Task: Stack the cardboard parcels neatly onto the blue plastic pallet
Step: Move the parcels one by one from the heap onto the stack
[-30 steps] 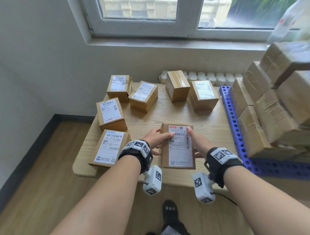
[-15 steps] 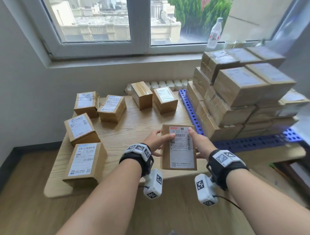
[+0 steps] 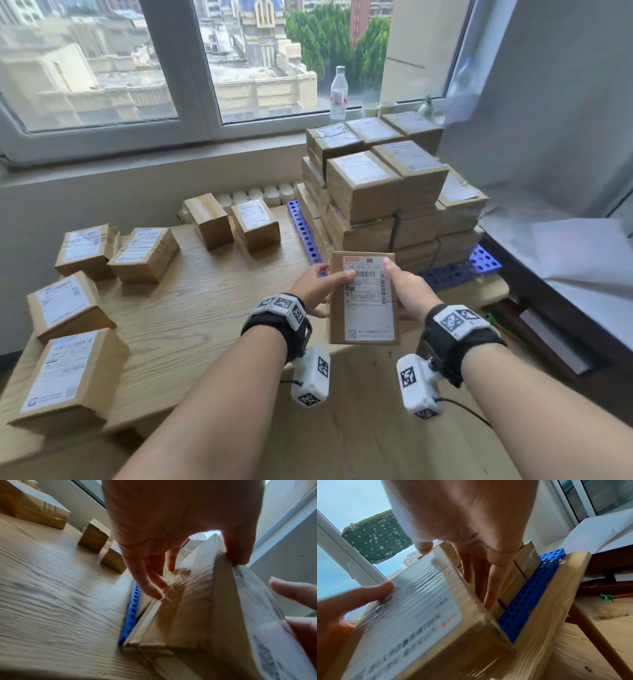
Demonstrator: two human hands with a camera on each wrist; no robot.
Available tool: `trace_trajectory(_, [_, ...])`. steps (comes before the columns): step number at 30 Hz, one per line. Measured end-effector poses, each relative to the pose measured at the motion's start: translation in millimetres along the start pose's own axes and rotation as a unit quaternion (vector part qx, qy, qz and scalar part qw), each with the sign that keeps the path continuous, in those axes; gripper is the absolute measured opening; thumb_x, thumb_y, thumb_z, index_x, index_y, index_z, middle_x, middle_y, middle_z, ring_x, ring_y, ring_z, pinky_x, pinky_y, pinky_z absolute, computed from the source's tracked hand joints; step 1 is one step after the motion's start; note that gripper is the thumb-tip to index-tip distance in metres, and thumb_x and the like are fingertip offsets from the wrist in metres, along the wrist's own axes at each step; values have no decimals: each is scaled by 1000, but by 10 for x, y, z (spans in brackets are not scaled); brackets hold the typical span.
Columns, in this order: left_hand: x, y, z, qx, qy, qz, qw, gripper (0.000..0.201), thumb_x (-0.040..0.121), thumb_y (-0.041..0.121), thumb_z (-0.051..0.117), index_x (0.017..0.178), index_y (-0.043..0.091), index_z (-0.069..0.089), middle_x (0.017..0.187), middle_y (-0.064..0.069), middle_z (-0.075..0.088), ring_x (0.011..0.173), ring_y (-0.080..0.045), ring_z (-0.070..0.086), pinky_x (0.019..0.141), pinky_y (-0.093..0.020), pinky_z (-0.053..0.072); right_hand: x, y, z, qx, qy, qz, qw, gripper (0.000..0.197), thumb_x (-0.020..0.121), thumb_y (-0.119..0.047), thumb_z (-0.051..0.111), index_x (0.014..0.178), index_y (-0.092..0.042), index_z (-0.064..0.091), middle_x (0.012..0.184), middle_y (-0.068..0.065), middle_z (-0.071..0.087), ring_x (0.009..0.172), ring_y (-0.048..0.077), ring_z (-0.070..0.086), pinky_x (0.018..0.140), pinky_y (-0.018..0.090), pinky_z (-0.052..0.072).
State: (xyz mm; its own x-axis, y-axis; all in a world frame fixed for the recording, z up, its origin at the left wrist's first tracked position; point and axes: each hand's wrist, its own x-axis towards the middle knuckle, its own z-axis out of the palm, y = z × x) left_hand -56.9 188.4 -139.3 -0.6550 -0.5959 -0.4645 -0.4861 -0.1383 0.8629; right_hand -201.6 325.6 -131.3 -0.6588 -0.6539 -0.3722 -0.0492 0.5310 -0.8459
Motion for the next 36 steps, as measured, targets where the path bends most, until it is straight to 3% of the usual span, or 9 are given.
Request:
trace_trajectory(3, [55,273,373,1,-5,33,999,52,84,50,67,127,27,50,118,-1,64,96,-20,66,61,-32,54,73,94,-447,-7,7,-12,1000,92,54,-93,35,106,-23,66,106,0,69,100,23,64,94,49,51])
trace_trajectory(7, [168,617,841,-1,26,67,997,95,62,68,70,140,22,43,124,-7,65,104,-31,67,54,-29,54,81,57,-1012,4,25,-36,999,65,75,-79,44,101,-24,65,103,-1,70,98,21,64,93,48,51])
trace_trajectory(10, [284,900,1155,-15,45,104,993,90,68,66,67,141,20,43,124,-9,65,92,-23,67,51,-26,51,166,68,-1398,19,24,-75,997,50,93,-57,49,122,-18,58,114,1,66,100,18,63,82,35,53])
trace_trajectory(20, [545,1904,1795,-14,59,164,985,54,90,56,56,123,14,59,98,0,70,75,-15,67,55,-28,54,443,-182,-2416,129,-24,-160,978,44,94,-40,59,129,-15,53,112,8,70,98,22,70,81,35,59])
trace_trajectory(24, [702,2197,1797,-2,53,151,987,53,84,61,60,115,18,61,102,-6,70,81,-23,68,66,-38,60,695,-353,-2628,131,9,-166,977,83,69,-61,68,134,-12,52,119,10,68,103,24,68,93,45,55])
trace_trajectory(27, [857,2420,1739,2,59,156,986,35,88,54,61,97,20,61,96,-10,68,78,-23,66,74,-41,59,923,-499,-2734,113,27,-166,979,101,58,-71,65,138,-13,49,122,10,66,101,24,68,72,37,61])
trace_trajectory(30, [1076,2631,1651,-6,67,160,985,37,88,47,64,103,13,62,98,-11,66,73,-24,65,74,-39,58,1142,-676,-2820,112,27,-166,979,81,71,-62,66,135,-16,51,114,9,67,92,26,70,47,29,54])
trace_trajectory(33, [1282,2852,1511,1,62,161,985,44,88,42,66,112,6,62,109,-16,67,72,-24,67,68,-34,58,1395,-904,-2871,115,27,-161,980,78,58,-63,65,122,-18,60,106,11,71,90,29,71,62,47,60])
trace_trajectory(36, [1457,3047,1347,15,80,161,984,46,88,42,65,113,3,64,109,-16,70,77,-23,70,65,-31,58,1645,-1135,-2881,116,21,-163,980,53,75,-51,62,115,-16,63,106,15,71,92,32,71,79,58,57])
